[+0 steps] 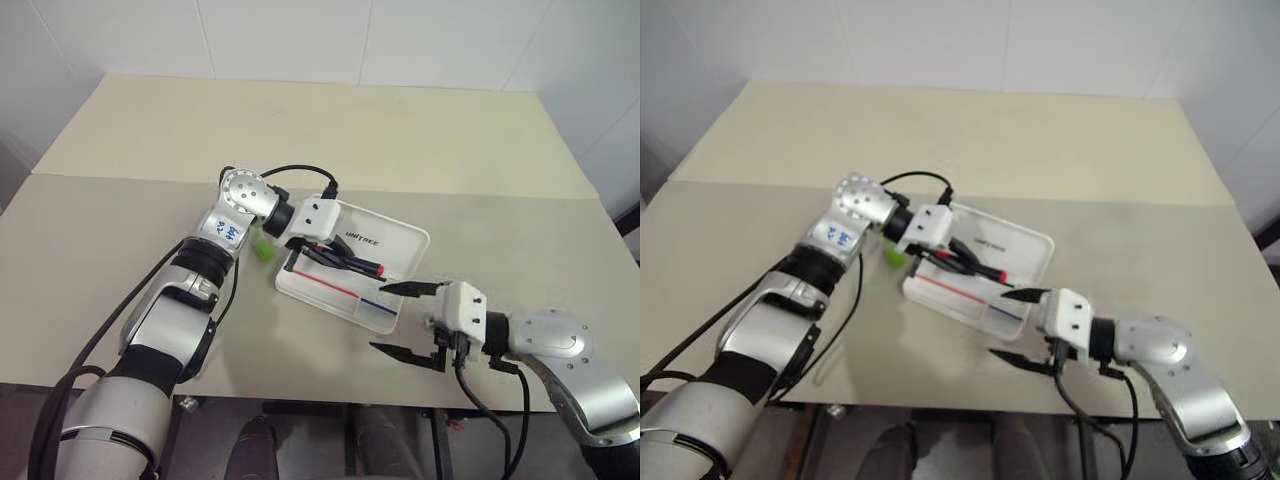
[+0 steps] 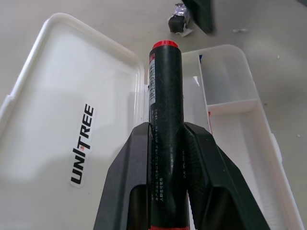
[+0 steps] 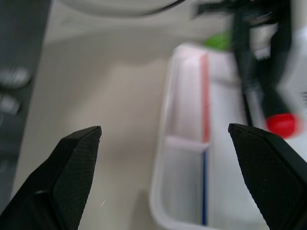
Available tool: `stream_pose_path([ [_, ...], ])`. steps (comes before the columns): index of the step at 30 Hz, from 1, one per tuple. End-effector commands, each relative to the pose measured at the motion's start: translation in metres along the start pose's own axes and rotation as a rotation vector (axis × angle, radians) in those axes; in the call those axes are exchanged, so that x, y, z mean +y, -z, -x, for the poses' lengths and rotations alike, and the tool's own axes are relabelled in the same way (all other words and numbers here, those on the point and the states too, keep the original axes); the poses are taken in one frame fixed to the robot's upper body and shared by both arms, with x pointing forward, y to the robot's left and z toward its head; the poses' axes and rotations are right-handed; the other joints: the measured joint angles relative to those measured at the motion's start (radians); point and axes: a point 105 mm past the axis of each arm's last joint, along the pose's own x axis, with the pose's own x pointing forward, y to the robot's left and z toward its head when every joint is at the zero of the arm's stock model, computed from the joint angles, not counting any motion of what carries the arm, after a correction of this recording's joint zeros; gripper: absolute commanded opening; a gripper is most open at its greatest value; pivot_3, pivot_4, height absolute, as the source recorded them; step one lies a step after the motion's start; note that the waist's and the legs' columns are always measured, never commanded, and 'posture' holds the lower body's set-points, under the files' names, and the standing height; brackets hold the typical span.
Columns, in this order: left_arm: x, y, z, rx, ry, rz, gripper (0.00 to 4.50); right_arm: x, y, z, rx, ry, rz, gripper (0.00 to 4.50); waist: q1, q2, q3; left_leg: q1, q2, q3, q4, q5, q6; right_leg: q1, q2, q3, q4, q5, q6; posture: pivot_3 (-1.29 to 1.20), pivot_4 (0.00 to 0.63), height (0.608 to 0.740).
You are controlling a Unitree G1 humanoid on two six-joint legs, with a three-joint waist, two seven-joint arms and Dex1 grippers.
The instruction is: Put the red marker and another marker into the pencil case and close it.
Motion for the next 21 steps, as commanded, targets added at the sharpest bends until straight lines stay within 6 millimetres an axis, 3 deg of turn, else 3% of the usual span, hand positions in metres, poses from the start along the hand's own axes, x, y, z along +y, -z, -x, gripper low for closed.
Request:
stream_pose_path([
  [1, 0.004, -0.008, 0.000, 0.001, -0.017, -0.072, 0.60, -0.010, -0.005, 0.017, -0.057, 0.090, -0.061, 4.50, 0.003, 0.000, 0.000, 0.000, 0.000, 0.000, 0.000, 0.000, 0.000, 0.000, 0.000, 0.000, 0.000, 0.000, 0.000, 0.00, 0.150, 0.740],
  [8, 0.001, -0.006, -0.007, 0.006, -0.006, -0.080, 0.60, -0.014, 0.003, 0.035, -0.082, 0.169, -0.143, 4.50, 0.012, 0.000, 0.000, 0.000, 0.000, 0.000, 0.001, 0.000, 0.000, 0.000, 0.000, 0.000, -0.001, -0.001, -0.002, 0.00, 0.150, 0.740],
  [20, 0.010, 0.002, -0.015, 0.087, -0.053, -0.102, 0.60, -0.011, 0.001, 0.034, -0.069, 0.194, -0.125, 4.50, 0.021, 0.000, 0.000, 0.000, 0.000, 0.000, 0.001, 0.000, 0.000, 0.001, 0.000, 0.001, -0.002, -0.001, -0.003, 0.00, 0.150, 0.740],
  [21, 0.010, 0.002, -0.016, 0.085, -0.051, -0.098, 0.95, -0.011, 0.001, 0.034, -0.066, 0.197, -0.124, 4.50, 0.021, 0.000, 0.000, 0.000, 0.000, 0.000, 0.001, 0.000, 0.000, 0.000, 0.000, 0.001, -0.002, -0.001, -0.003, 0.00, 0.150, 0.740],
])
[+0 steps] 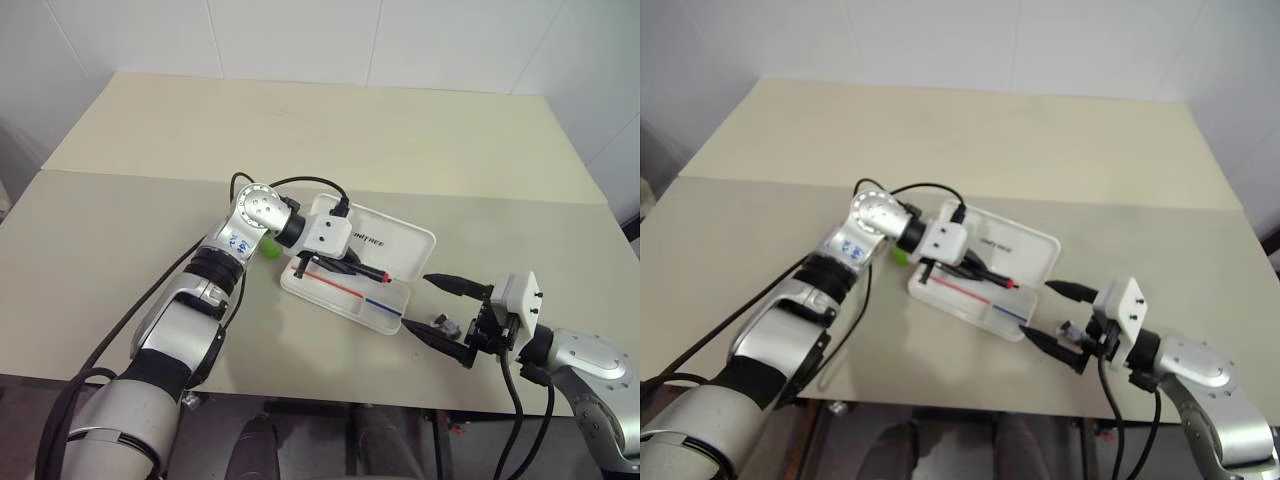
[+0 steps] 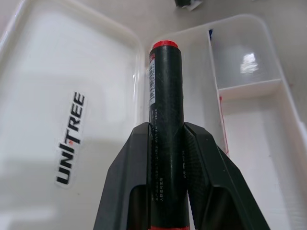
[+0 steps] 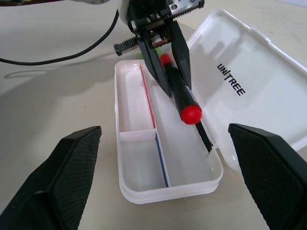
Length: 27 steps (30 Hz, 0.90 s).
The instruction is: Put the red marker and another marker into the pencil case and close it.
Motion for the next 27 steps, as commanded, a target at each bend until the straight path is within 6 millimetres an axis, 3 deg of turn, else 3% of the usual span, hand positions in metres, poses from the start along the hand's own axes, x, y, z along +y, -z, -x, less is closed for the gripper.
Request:
stream_pose_path([
  [1, 0.009, -0.010, 0.001, -0.003, -0.016, -0.046, 1.35, 0.002, -0.012, 0.003, -0.026, 0.007, 0.045, 4.50, 0.000, 0.000, 0.000, 0.000, 0.000, 0.000, 0.000, 0.000, 0.000, 0.000, 0.000, 0.000, 0.000, 0.000, 0.000, 0.00, 0.150, 0.740],
  [11, 0.012, -0.018, -0.001, -0.043, -0.040, -0.049, 4.46, 0.003, -0.012, 0.006, -0.013, 0.013, 0.047, 4.50, 0.000, 0.000, 0.000, 0.000, 0.000, 0.000, 0.000, 0.000, 0.000, 0.000, 0.000, 0.000, 0.000, 0.000, -0.001, 0.00, 0.150, 0.740],
  [16, 0.010, -0.029, 0.007, -0.113, -0.042, -0.013, 4.46, 0.003, -0.012, 0.007, -0.009, 0.004, 0.051, 4.50, 0.000, 0.000, 0.000, 0.000, 0.000, 0.000, 0.000, 0.000, 0.000, 0.000, 0.000, 0.000, 0.000, 0.000, -0.001, 0.00, 0.150, 0.740],
  [22, -0.014, -0.041, 0.030, -0.244, 0.035, 0.051, 4.46, 0.004, -0.017, 0.003, -0.011, -0.041, 0.063, 4.50, -0.003, 0.000, 0.000, 0.001, 0.000, 0.000, -0.001, 0.000, 0.000, 0.000, 0.000, 0.000, 0.001, 0.000, 0.000, 0.00, 0.150, 0.740],
  [27, -0.023, -0.035, 0.051, -0.259, -0.015, 0.094, 4.46, 0.003, -0.022, -0.003, -0.015, -0.083, 0.072, 4.50, -0.002, 0.000, 0.000, 0.001, 0.000, 0.000, 0.000, 0.000, 0.000, 0.001, 0.000, 0.000, 0.001, 0.000, -0.001, 0.00, 0.150, 0.740],
])
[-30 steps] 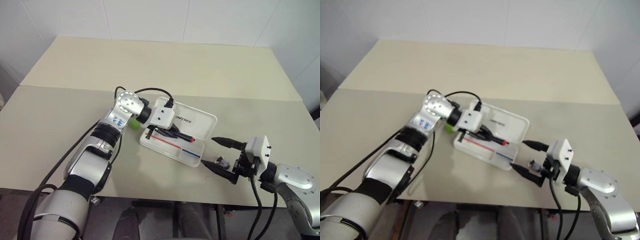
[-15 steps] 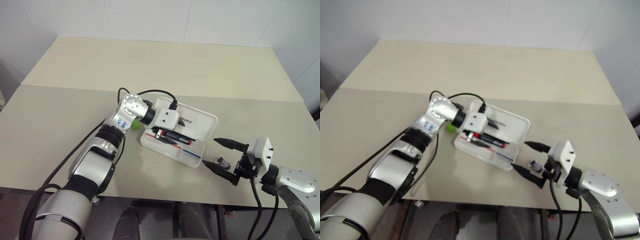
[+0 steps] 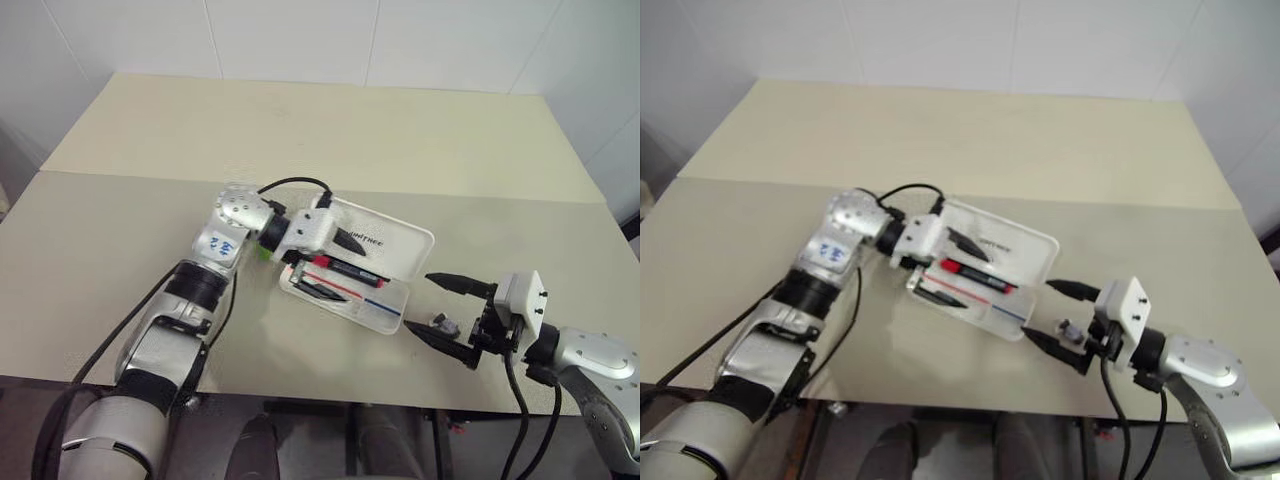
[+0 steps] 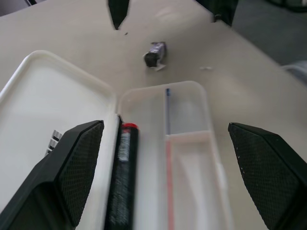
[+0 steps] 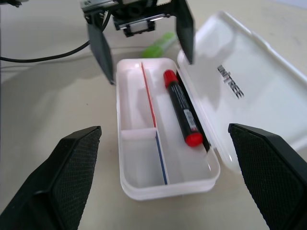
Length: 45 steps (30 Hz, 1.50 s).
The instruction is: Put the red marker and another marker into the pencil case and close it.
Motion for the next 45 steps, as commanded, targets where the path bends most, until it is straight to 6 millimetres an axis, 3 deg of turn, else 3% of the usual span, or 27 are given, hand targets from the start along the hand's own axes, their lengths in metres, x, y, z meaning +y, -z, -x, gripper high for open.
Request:
stream_pose_path([
  [1, 0.000, -0.009, 0.019, -0.023, -0.074, -0.026, 4.46, 0.001, -0.010, -0.004, -0.020, -0.045, 0.028, 4.50, 0.000, 0.000, 0.000, 0.000, 0.000, 0.000, 0.000, 0.000, 0.000, 0.000, 0.000, 0.000, 0.000, 0.000, 0.000, 0.00, 0.150, 0.740],
  [9, 0.013, 0.013, 0.075, 0.158, -0.234, -0.016, 4.46, -0.004, -0.008, -0.011, -0.015, -0.079, 0.028, 4.50, 0.001, 0.000, 0.000, 0.000, 0.000, 0.000, 0.000, 0.000, 0.000, 0.000, 0.000, 0.000, -0.001, -0.001, -0.002, 0.00, 0.150, 0.740],
  [16, 0.018, 0.044, 0.110, 0.386, -0.214, 0.009, 4.46, -0.004, -0.006, -0.014, -0.018, -0.077, 0.027, 4.50, 0.001, 0.000, 0.000, -0.001, 0.000, 0.000, -0.001, 0.000, 0.000, 0.000, 0.000, 0.000, -0.002, -0.001, -0.002, 0.00, 0.150, 0.740],
  [24, 0.016, 0.060, 0.108, 0.524, -0.089, 0.074, 4.46, -0.003, -0.004, -0.013, -0.022, -0.040, 0.025, 4.50, 0.002, 0.000, 0.000, -0.002, 0.000, 0.000, -0.002, 0.000, 0.000, -0.001, 0.000, 0.000, -0.003, 0.001, 0.001, 0.00, 0.150, 0.740],
  [35, 0.033, 0.060, 0.102, 0.621, -0.114, 0.089, 4.46, 0.001, -0.001, -0.008, -0.016, 0.002, 0.018, 4.50, -0.001, -0.001, 0.000, -0.001, 0.000, 0.000, -0.002, 0.000, 0.000, -0.001, 0.000, 0.000, -0.002, 0.001, 0.001, 0.00, 0.150, 0.740],
  [45, 0.030, 0.077, 0.113, 0.773, -0.121, 0.166, 4.46, 0.003, -0.001, -0.004, -0.004, 0.029, 0.017, 4.50, 0.001, -0.001, 0.000, -0.001, 0.000, 0.000, -0.003, 0.000, 0.000, -0.001, 0.000, 0.000, -0.002, 0.001, 0.002, 0.00, 0.150, 0.740],
])
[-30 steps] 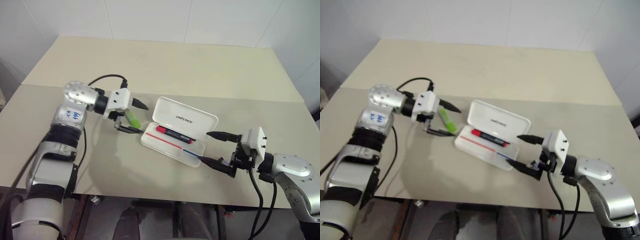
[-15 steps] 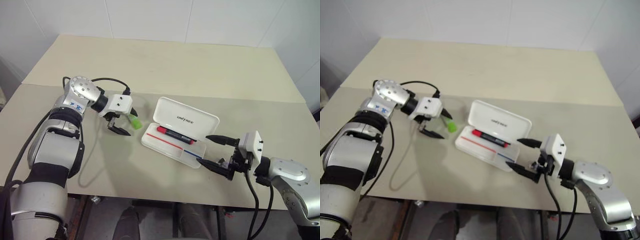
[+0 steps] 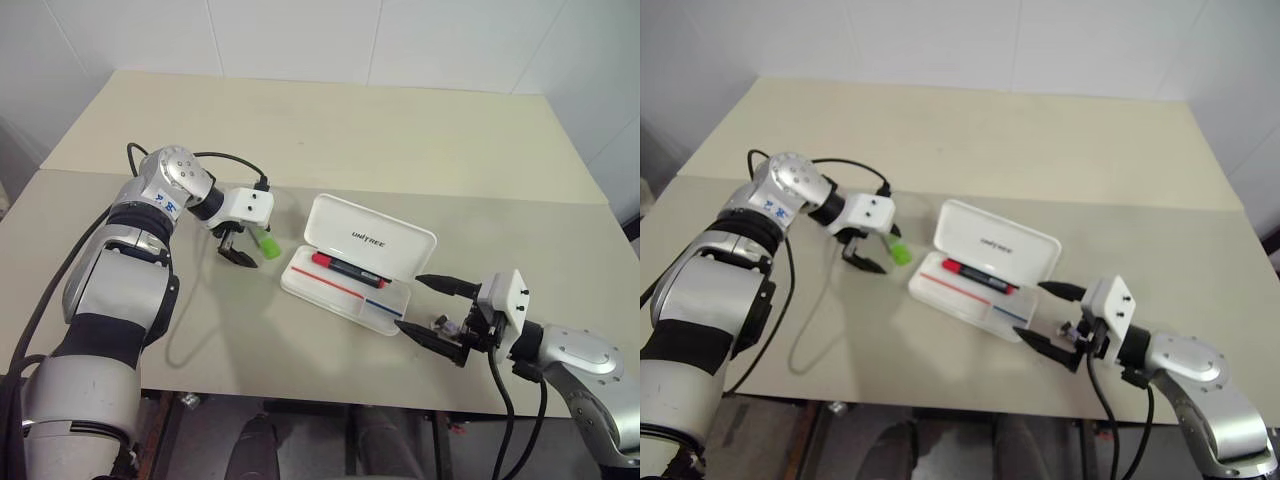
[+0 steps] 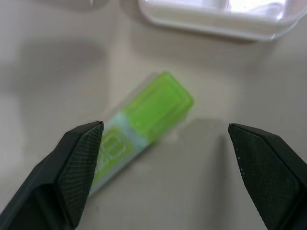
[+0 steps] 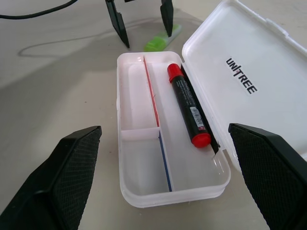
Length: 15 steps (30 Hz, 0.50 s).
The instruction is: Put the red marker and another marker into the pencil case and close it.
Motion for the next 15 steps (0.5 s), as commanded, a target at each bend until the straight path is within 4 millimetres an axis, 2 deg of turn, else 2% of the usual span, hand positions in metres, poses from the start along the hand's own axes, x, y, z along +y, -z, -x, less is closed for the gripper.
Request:
stream_pose_path([
  [1, 0.010, 0.003, 0.011, 0.072, -0.054, -0.003, 4.46, 0.001, -0.013, 0.003, -0.032, 0.015, 0.048, 4.50, 0.000, 0.000, 0.000, 0.000, 0.000, 0.000, 0.000, 0.000, 0.000, 0.000, 0.000, 0.000, 0.000, 0.000, 0.000, 0.00, 0.150, 0.740],
  [9, 0.016, 0.003, 0.003, 0.106, -0.102, -0.015, 4.46, 0.001, -0.013, 0.002, -0.030, 0.015, 0.049, 4.50, 0.000, 0.000, 0.000, 0.000, 0.000, 0.000, 0.000, 0.000, 0.000, 0.000, 0.000, 0.000, 0.000, 0.000, 0.000, 0.00, 0.150, 0.740],
  [15, 0.009, 0.006, -0.009, 0.088, -0.057, 0.059, 4.46, 0.000, -0.013, -0.001, -0.033, 0.010, 0.050, 4.50, 0.001, 0.000, 0.000, 0.001, 0.000, 0.000, 0.003, 0.000, 0.000, 0.002, 0.000, 0.000, 0.000, -0.002, -0.003, 0.00, 0.150, 0.740],
])
